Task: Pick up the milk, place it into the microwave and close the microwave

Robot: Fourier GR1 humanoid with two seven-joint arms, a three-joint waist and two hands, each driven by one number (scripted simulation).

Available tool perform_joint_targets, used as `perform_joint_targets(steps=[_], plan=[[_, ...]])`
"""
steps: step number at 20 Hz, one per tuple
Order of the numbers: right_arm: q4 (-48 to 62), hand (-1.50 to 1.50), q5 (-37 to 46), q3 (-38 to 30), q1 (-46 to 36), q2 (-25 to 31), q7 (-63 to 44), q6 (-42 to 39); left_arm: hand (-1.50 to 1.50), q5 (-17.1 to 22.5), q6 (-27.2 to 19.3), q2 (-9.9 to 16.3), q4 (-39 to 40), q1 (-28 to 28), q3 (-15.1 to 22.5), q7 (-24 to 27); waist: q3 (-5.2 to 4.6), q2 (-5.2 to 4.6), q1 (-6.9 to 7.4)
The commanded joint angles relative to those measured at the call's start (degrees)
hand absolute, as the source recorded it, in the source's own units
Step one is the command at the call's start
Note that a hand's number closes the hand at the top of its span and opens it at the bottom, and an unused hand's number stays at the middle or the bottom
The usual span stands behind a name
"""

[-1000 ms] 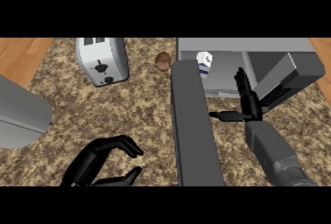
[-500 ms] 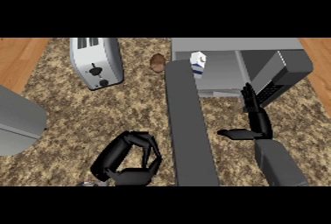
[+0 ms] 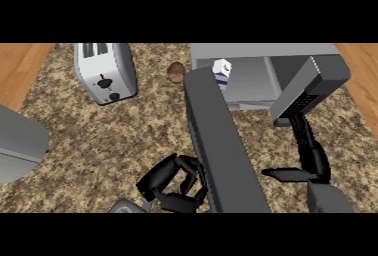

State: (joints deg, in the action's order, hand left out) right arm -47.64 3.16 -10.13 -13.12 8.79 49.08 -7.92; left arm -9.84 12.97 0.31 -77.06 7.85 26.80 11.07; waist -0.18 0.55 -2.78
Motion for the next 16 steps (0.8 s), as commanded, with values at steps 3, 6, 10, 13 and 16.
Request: perform_joint_targets(steps=[3, 6, 10, 13, 16], plan=[[-18.70, -1.50, -3.65, 0.58, 11.94, 0.64, -5.74, -2.28, 1.50, 3.12, -6.15, -0.30, 8.35, 4.25, 12.07, 1.52, 0.02, -0.25, 0.02], [-26.07, -1.50, -5.47, 0.70, 14.85, 1.33, -9.01, -3.92, 1.50, 4.22, -11.74, -0.29, 12.19, 6.96, 19.47, 2.38, 0.02, -0.41, -0.23], [-33.05, -1.50, -9.85, -0.39, 16.80, 4.60, -14.55, -8.97, 1.50, 11.54, -22.98, -0.29, 14.81, 14.16, 25.34, 0.94, -0.05, -0.72, -1.92], [-37.61, -1.50, -12.96, 0.02, 18.25, 4.53, -17.44, -11.34, 1.50, 16.57, -29.61, -0.29, 14.15, 16.51, 28.75, -0.61, -0.08, -0.84, -2.79], [-40.64, -1.50, -15.37, -1.06, 18.33, 7.00, -19.51, -13.61, 1.50, 21.29, -34.51, -0.27, 15.18, 18.86, 29.27, 0.61, -0.11, -1.04, -3.66]])
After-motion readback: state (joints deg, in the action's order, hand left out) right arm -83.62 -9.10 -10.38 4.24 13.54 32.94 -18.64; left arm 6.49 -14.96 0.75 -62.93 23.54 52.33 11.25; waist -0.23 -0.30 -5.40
